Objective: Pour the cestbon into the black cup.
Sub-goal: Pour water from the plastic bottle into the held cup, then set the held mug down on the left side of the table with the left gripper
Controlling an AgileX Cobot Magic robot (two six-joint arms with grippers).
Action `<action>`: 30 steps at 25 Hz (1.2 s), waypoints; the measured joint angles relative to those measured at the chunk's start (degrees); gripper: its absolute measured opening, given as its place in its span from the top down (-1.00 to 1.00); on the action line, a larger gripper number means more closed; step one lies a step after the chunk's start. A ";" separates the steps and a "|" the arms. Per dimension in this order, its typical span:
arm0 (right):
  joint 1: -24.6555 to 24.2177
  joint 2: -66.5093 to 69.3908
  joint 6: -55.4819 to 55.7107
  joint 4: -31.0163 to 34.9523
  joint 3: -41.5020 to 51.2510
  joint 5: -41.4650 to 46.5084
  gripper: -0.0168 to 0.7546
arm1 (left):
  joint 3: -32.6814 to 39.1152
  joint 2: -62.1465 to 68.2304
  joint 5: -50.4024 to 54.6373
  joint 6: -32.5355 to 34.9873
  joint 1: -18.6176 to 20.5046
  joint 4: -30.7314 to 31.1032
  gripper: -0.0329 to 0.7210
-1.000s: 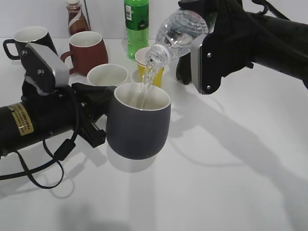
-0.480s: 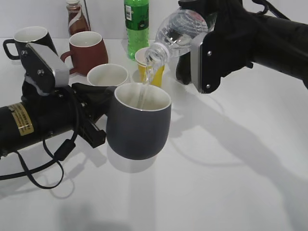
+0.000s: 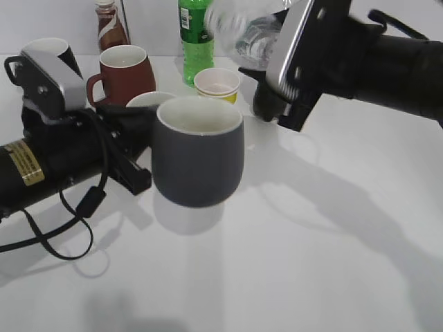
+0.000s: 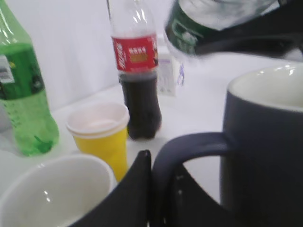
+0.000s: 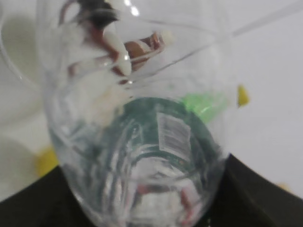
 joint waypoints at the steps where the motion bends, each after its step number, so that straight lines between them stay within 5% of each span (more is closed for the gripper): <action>1: 0.00 0.00 7.20 0.21 0.00 0.06 -0.20 | 0.00 -0.24 -0.43 0.00 0.00 -0.84 0.81; 7: 0.00 0.00 33.03 10.18 0.00 1.80 -0.20 | 0.00 -4.21 -1.01 6.24 2.29 -6.87 0.81; 13: -1.01 0.00 35.18 18.96 0.30 5.51 -0.20 | 0.00 -6.77 -2.52 9.75 11.44 -15.67 0.81; 22: -6.55 1.30 35.19 21.80 8.62 0.20 -0.20 | 0.00 -2.50 -3.19 10.02 26.75 -17.25 0.81; 30: -6.62 9.29 35.19 21.92 9.06 -9.66 -0.20 | -0.78 10.14 -7.47 10.08 29.60 -16.61 0.81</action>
